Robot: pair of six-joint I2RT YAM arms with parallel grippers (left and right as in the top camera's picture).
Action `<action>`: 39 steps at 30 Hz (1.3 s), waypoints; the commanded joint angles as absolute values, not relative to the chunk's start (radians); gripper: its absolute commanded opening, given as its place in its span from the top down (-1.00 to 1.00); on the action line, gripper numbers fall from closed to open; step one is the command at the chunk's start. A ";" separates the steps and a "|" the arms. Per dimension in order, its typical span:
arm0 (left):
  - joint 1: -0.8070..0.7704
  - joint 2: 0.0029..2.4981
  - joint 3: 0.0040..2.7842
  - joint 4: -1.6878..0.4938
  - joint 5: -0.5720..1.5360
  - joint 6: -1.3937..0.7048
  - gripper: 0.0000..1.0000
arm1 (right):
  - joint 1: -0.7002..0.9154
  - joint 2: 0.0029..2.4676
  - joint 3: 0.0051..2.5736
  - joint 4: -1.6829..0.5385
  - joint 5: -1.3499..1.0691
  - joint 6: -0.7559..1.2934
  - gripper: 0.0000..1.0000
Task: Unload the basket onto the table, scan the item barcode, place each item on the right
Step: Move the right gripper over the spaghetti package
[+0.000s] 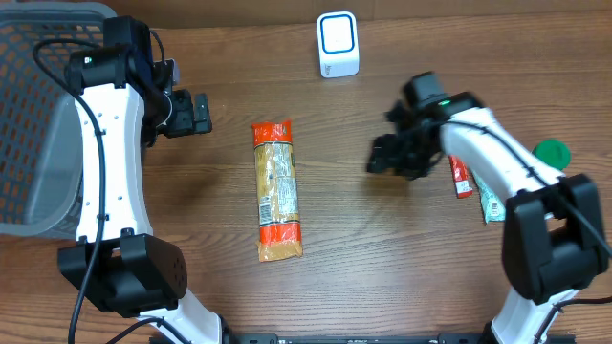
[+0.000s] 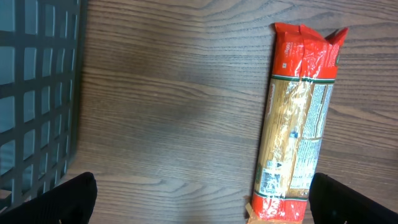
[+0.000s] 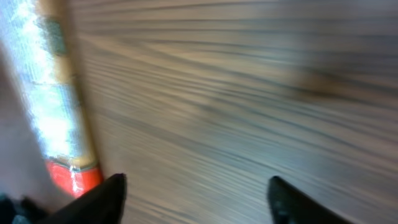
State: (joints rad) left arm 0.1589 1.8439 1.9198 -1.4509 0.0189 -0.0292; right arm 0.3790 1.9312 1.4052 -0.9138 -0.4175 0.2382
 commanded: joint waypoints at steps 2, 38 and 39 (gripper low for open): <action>0.157 1.819 1.938 -1.451 0.023 -0.022 -1.00 | 0.532 1.929 1.400 -0.807 -0.466 0.306 -0.96; 0.157 1.819 1.938 -1.451 0.023 -0.022 -0.99 | 0.947 2.129 1.787 -0.693 0.262 0.566 -1.00; 0.157 1.819 1.938 -1.451 0.023 -0.022 -1.00 | 0.947 2.136 1.780 -0.682 0.262 0.570 -1.00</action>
